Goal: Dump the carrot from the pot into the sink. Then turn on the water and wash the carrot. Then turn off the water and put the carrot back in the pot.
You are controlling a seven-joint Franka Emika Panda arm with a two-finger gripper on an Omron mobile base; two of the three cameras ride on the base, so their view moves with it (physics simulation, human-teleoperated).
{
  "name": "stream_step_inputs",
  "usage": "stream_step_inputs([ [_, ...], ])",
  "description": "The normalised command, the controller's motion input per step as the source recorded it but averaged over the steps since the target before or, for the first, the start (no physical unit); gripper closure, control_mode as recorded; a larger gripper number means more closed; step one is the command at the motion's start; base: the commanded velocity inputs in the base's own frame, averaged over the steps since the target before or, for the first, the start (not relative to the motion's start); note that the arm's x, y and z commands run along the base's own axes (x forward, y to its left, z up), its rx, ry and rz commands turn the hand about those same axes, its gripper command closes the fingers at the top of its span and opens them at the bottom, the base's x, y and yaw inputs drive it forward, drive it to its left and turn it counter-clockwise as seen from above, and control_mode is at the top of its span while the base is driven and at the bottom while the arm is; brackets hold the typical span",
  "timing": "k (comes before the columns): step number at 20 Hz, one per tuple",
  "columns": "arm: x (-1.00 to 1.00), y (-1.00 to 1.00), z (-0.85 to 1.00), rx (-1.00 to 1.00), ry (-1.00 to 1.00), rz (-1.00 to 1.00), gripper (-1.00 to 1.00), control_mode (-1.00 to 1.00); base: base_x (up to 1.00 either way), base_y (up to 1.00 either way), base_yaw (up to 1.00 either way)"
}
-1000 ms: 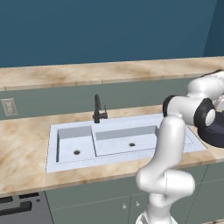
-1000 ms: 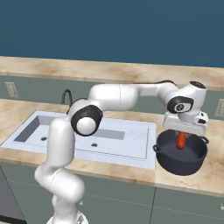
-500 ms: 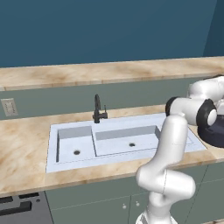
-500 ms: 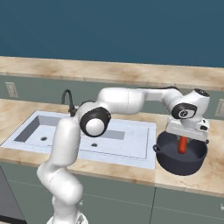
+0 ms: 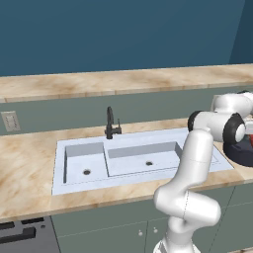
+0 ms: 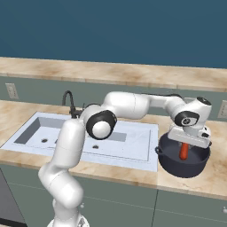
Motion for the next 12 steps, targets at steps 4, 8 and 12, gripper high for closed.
stream_step_inputs([
  [4, 0.06, 0.0, -0.3, 0.0, 0.0, 0.0, 1.0, -1.0, 0.0, 0.0, 0.0],
  [8, 0.16, 0.0, -0.24, 0.0, 0.0, 0.0, 1.0, -1.0, 0.0, 0.0, 0.0],
  [12, 0.19, 0.0, -0.21, 0.0, 0.0, 0.0, 1.0, -1.0, 0.0, 0.0, 0.0],
])
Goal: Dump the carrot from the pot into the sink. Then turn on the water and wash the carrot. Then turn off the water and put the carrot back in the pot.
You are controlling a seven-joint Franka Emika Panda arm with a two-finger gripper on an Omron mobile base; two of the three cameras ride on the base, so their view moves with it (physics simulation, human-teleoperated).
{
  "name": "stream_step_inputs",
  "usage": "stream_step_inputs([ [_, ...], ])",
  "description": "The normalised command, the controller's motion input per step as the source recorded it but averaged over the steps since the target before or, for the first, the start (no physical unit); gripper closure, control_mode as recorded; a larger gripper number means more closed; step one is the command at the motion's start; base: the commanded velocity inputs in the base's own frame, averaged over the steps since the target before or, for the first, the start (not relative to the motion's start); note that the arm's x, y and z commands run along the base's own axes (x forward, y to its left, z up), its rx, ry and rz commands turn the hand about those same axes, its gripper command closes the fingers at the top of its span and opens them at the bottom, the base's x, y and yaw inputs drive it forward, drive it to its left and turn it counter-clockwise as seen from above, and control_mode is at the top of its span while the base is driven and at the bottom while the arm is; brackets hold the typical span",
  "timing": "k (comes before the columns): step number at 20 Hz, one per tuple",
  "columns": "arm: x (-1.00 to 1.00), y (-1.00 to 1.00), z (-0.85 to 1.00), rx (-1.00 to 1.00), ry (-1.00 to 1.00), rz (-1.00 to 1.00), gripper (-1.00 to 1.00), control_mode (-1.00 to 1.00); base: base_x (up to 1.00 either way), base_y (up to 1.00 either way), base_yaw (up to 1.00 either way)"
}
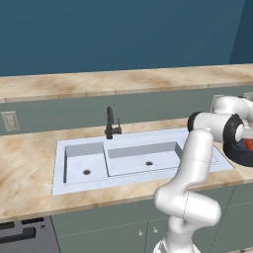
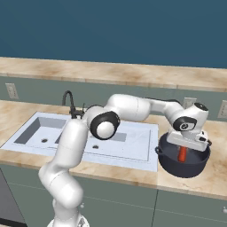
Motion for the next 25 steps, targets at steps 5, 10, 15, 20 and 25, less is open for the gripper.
stream_step_inputs([
  [5, 0.07, 0.0, -0.23, 0.0, 0.0, 0.0, -1.0, -1.0, 0.0, 0.0, 0.0],
  [10, 0.0, 0.0, -0.04, 0.0, 0.0, 0.0, -1.0, -1.0, 0.0, 0.0, 0.0],
  [15, 0.0, 0.0, 0.03, 0.0, 0.0, 0.0, -1.0, -1.0, 0.0, 0.0, 0.0],
  [20, -0.14, 0.0, 0.34, 0.0, 0.0, 0.0, -1.0, -1.0, 0.0, 0.0, 0.0],
  [25, -0.29, 0.0, 0.53, 0.0, 0.0, 0.0, -1.0, -1.0, 0.0, 0.0, 0.0],
])
